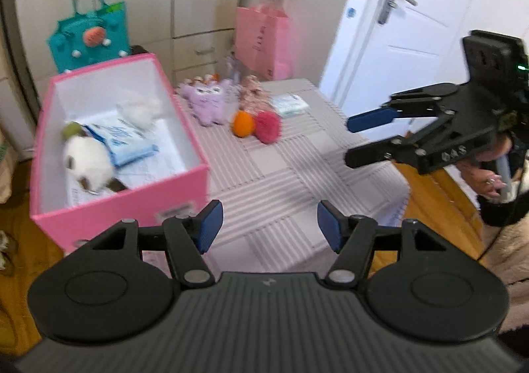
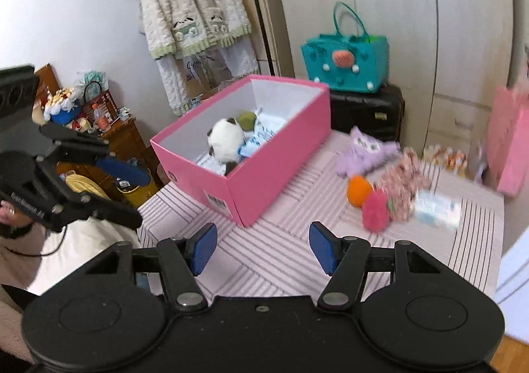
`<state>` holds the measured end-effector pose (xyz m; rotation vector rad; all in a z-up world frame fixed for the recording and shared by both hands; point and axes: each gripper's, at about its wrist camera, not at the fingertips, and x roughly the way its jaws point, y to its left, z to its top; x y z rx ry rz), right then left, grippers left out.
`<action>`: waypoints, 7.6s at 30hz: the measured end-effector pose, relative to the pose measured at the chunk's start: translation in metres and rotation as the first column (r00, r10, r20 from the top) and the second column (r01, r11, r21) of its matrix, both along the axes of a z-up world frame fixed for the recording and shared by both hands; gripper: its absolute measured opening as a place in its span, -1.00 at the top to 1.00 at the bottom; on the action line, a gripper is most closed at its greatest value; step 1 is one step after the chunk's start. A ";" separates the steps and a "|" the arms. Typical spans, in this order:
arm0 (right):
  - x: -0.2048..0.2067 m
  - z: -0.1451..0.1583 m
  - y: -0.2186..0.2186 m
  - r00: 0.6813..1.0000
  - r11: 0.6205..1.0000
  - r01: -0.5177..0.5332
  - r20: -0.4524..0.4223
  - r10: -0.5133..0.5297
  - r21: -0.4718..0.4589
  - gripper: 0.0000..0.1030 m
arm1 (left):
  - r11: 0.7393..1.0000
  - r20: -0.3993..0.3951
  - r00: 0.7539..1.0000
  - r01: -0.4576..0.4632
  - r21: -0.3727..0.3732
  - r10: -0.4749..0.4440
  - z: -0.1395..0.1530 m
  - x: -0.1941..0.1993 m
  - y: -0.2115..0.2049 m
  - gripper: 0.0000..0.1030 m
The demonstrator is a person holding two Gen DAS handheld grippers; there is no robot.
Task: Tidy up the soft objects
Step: 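Move the left tool to the pink puff while the right tool approaches the white pack, then grasp the pink puff with the left tool while the right tool grasps the white pack, then carry the puff and white pack over the pink box and release both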
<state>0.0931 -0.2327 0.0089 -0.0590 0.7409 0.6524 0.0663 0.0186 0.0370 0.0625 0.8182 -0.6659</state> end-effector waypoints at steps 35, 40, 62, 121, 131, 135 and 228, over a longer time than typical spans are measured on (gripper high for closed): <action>0.073 -0.078 -0.085 0.955 0.952 0.295 0.014 -0.297 0.076 -0.49 | 0.988 0.018 1.000 0.009 -0.156 -0.007 -0.113 0.093 -0.119 -0.40; 0.095 -0.088 -0.097 0.928 0.924 0.369 0.017 -0.373 0.096 -0.50 | 0.988 0.036 0.999 -0.023 -0.152 0.029 -0.119 0.104 -0.130 -0.42; 0.196 -0.131 -0.102 0.859 0.859 0.512 -0.013 -0.512 0.002 -0.51 | 0.950 0.158 0.939 -0.288 -0.120 0.305 -0.136 0.138 -0.164 0.01; 0.082 -0.140 -0.118 0.875 0.870 0.476 -0.174 -0.452 0.131 -0.61 | 0.942 0.042 0.963 -0.251 -0.224 0.266 -0.119 0.084 -0.134 0.53; 0.053 -0.137 -0.110 0.881 0.885 0.442 -0.255 -0.399 0.145 -0.61 | 0.957 0.004 0.980 -0.194 -0.214 0.200 -0.103 0.070 -0.112 0.53; 0.045 -0.135 -0.104 0.883 0.893 0.429 -0.272 -0.383 0.135 -0.61 | 0.962 -0.050 0.985 -0.175 -0.209 0.168 -0.103 0.067 -0.101 0.53; 0.166 -0.044 0.179 0.933 0.896 -0.196 0.206 0.296 -0.398 -0.67 | 0.930 -0.126 0.934 -0.350 -0.115 0.336 -0.080 0.166 0.095 0.42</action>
